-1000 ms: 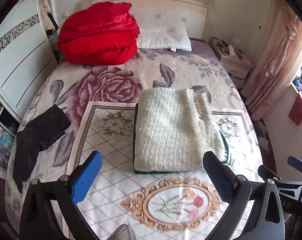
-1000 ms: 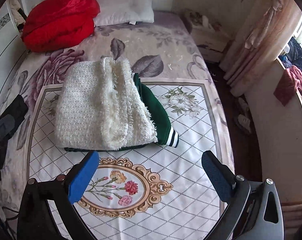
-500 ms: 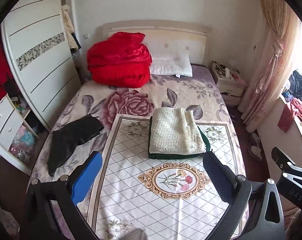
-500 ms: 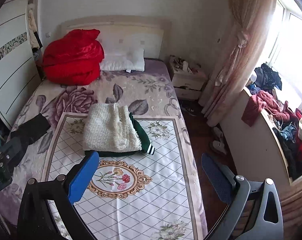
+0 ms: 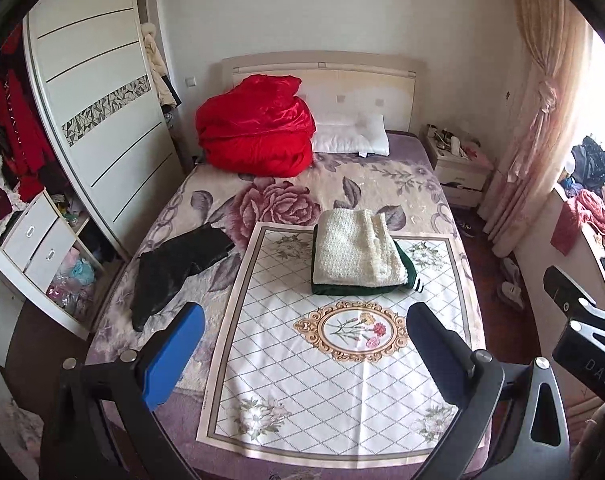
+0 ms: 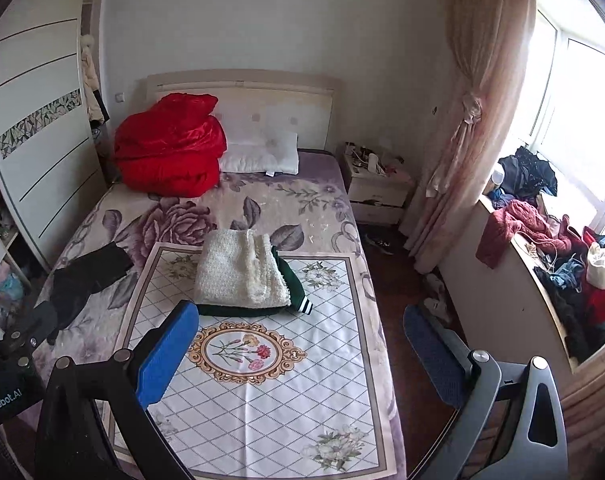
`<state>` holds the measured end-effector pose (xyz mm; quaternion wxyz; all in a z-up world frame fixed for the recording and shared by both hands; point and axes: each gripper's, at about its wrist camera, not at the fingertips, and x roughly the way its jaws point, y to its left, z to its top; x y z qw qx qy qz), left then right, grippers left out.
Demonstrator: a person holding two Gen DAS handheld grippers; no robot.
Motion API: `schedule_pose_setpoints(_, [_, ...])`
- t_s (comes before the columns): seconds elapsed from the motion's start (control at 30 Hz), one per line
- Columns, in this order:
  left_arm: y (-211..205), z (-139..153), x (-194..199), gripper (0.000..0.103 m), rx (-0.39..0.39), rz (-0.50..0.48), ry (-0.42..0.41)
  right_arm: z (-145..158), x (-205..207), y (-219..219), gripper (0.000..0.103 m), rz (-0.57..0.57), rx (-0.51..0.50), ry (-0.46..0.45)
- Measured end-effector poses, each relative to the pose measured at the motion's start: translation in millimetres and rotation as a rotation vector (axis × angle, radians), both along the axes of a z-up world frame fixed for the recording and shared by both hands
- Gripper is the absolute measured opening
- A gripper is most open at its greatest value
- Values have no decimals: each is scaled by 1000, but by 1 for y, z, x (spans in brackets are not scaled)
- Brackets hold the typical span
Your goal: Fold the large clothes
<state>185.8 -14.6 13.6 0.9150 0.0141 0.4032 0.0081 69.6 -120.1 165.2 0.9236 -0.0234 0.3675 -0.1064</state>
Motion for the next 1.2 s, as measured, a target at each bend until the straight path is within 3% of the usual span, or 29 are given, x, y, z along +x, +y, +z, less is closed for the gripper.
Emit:
schedule_pose_setpoints(0.43, [-1,22,-29,103,-31,17,-36,39,-37,1,103,20,-38,-23])
schedule_pose_setpoints(1.2, [2,33,-43,103,-25,38,-81,46,-41,-9,103,33,-22,-26])
